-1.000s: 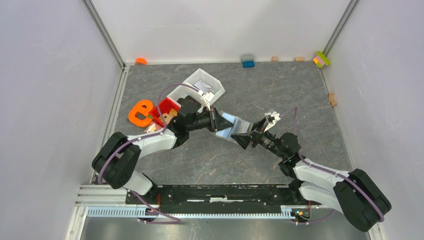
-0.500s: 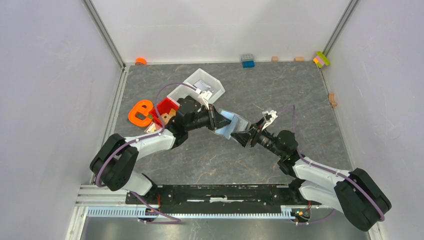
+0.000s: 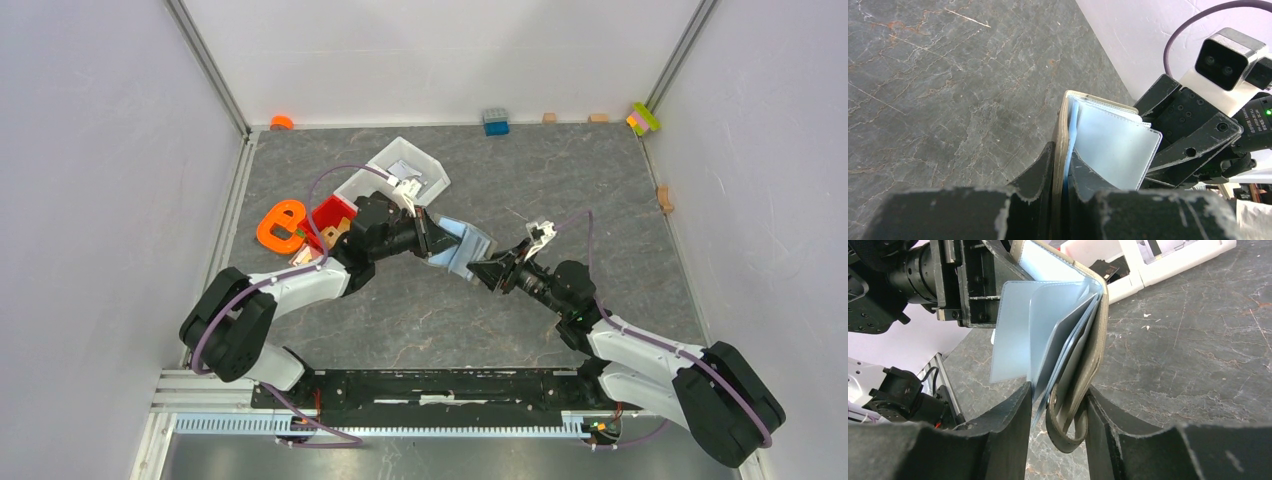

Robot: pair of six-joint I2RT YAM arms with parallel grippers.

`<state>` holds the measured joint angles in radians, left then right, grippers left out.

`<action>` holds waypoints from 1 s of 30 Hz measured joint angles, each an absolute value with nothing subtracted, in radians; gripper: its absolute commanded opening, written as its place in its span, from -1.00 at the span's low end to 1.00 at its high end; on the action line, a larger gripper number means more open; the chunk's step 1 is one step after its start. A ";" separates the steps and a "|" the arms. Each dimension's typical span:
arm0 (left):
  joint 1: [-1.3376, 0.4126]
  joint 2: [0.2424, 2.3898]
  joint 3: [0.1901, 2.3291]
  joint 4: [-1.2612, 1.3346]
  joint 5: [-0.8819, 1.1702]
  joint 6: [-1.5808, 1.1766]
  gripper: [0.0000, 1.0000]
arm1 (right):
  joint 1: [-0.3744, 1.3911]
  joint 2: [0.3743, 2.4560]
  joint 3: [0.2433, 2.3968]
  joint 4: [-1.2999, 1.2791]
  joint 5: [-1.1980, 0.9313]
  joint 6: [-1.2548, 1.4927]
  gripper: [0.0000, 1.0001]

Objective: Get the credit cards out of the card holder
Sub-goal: Remove the credit card from the card holder.

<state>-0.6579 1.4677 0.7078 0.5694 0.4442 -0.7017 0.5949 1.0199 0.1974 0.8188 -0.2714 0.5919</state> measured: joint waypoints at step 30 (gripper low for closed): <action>-0.698 1.513 0.748 0.572 0.557 -0.704 0.39 | 0.591 1.055 0.217 0.687 -0.165 0.567 -0.71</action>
<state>-0.6975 1.5131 0.7479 0.5724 0.5568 -0.7040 0.5907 1.0550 0.2169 0.6868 -0.1654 0.5671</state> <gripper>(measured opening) 0.680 0.187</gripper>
